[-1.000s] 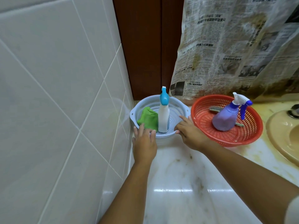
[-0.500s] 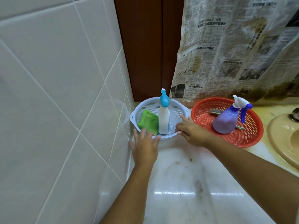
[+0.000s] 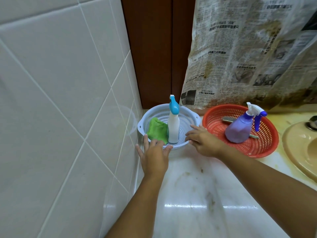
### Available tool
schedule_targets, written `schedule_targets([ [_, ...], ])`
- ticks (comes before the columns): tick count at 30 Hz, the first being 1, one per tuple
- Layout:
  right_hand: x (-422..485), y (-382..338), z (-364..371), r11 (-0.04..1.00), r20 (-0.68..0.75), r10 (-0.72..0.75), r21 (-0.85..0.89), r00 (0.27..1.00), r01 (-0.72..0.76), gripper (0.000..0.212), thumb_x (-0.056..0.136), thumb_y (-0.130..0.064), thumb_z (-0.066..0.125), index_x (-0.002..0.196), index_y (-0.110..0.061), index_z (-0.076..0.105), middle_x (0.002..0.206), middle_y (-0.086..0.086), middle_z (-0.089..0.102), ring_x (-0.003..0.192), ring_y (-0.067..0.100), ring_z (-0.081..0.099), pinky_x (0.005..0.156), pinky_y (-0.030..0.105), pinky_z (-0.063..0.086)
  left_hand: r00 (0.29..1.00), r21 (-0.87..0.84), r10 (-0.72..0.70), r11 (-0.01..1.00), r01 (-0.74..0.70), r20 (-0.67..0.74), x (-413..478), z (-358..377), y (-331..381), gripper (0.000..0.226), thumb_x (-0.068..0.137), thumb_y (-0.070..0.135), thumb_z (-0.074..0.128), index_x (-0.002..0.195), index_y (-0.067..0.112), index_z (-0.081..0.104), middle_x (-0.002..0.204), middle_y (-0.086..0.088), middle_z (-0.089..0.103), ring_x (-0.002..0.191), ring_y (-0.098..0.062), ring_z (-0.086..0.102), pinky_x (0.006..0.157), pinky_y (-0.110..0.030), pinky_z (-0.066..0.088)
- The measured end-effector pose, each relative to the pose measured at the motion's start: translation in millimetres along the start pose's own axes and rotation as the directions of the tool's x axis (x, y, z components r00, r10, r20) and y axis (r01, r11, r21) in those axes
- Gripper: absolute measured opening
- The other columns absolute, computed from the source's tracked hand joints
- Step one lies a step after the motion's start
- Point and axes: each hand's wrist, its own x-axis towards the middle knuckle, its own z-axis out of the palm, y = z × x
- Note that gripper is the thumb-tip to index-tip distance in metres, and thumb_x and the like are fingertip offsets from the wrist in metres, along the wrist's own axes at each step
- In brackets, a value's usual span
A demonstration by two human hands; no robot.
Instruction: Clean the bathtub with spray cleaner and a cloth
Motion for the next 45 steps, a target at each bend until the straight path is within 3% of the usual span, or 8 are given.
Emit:
schedule_targets([
  [2,-2.6,-6.3,6.4,1.000,-0.038,-0.014,-0.009,0.999,0.013,0.029,0.105,-0.033,0.057,0.125,-0.019,0.072,0.135,-0.006,0.066,0.156,0.024,0.025,0.125,0.040,-0.005,1.000,0.002,-0.003,1.000,0.003,0.001,0.3,-1.3,0.5,0.044,0.103,0.062,0.040,0.118,0.030,0.067,0.136,0.014,0.060,0.158,-0.019,0.007,0.125,-0.058,0.000],
  [5,-4.5,-14.1,19.5,0.999,-0.096,-0.027,-0.036,0.995,0.024,0.028,0.106,-0.037,0.055,0.120,-0.019,0.073,0.125,-0.008,0.070,0.153,0.026,0.030,0.125,0.049,-0.008,1.000,-0.001,-0.005,1.000,0.005,0.003,0.8,-2.3,0.9,0.043,0.102,0.062,0.042,0.114,0.029,0.067,0.134,0.014,0.061,0.158,-0.018,0.008,0.125,-0.058,0.002],
  [9,-4.3,-20.0,22.2,0.999,-0.114,0.012,-0.032,0.993,-0.016,0.027,0.107,-0.034,0.054,0.120,-0.020,0.073,0.124,-0.005,0.070,0.154,0.024,0.027,0.122,0.040,-0.017,1.000,-0.018,-0.009,1.000,0.009,-0.003,1.3,-2.9,0.5,0.041,0.102,0.061,0.044,0.111,0.028,0.067,0.133,0.013,0.062,0.158,-0.018,0.009,0.125,-0.058,0.003],
  [19,-1.2,-20.1,15.6,1.000,-0.036,0.029,-0.010,0.999,-0.029,0.027,0.108,-0.030,0.050,0.120,-0.021,0.072,0.125,-0.006,0.069,0.155,0.020,0.022,0.123,0.046,-0.018,1.000,-0.013,-0.017,1.000,0.017,-0.008,0.6,-1.5,3.0,0.041,0.102,0.061,0.045,0.112,0.029,0.067,0.131,0.014,0.063,0.158,-0.017,0.011,0.124,-0.060,0.005],
  [24,-0.8,-16.9,7.2,0.999,0.005,0.030,0.014,1.000,-0.030,0.024,0.107,-0.024,0.053,0.121,-0.018,0.072,0.127,-0.003,0.068,0.157,0.022,0.021,0.128,0.051,-0.008,1.000,-0.016,-0.001,1.000,0.000,-0.025,-1.2,0.5,4.6,0.042,0.102,0.062,0.044,0.112,0.030,0.069,0.127,0.014,0.066,0.157,-0.018,0.016,0.123,-0.061,0.004],
  [31,-4.1,-29.1,18.3,0.996,-0.057,0.082,-0.026,0.995,-0.083,0.027,0.108,-0.031,0.050,0.119,-0.020,0.072,0.122,-0.001,0.069,0.155,0.025,0.022,0.125,0.046,-0.010,1.000,-0.039,-0.028,0.999,0.027,-0.013,1.2,-0.2,1.9,0.031,0.105,0.051,0.047,0.118,0.031,0.066,0.136,0.015,0.060,0.159,-0.015,0.008,0.124,-0.057,0.000],
  [36,-5.8,-37.9,22.1,0.993,-0.069,0.118,0.004,0.991,-0.118,0.025,0.108,-0.028,0.051,0.120,-0.019,0.071,0.122,0.000,0.068,0.158,0.029,0.014,0.125,0.049,-0.007,1.000,-0.041,-0.028,0.999,0.028,-0.012,2.3,-0.2,1.2,0.024,0.107,0.045,0.046,0.114,0.031,0.065,0.134,0.015,0.060,0.158,-0.014,0.009,0.125,-0.056,0.001],
  [45,-7.6,-41.9,21.0,0.991,-0.067,0.131,-0.017,0.989,-0.133,0.027,0.109,-0.029,0.049,0.122,-0.020,0.070,0.126,-0.001,0.066,0.157,0.026,0.016,0.126,0.048,-0.006,1.000,-0.020,-0.011,1.000,0.011,-0.001,3.9,-0.4,-1.5,0.023,0.108,0.042,0.045,0.113,0.030,0.064,0.134,0.014,0.060,0.158,-0.015,0.010,0.125,-0.053,0.010],
])
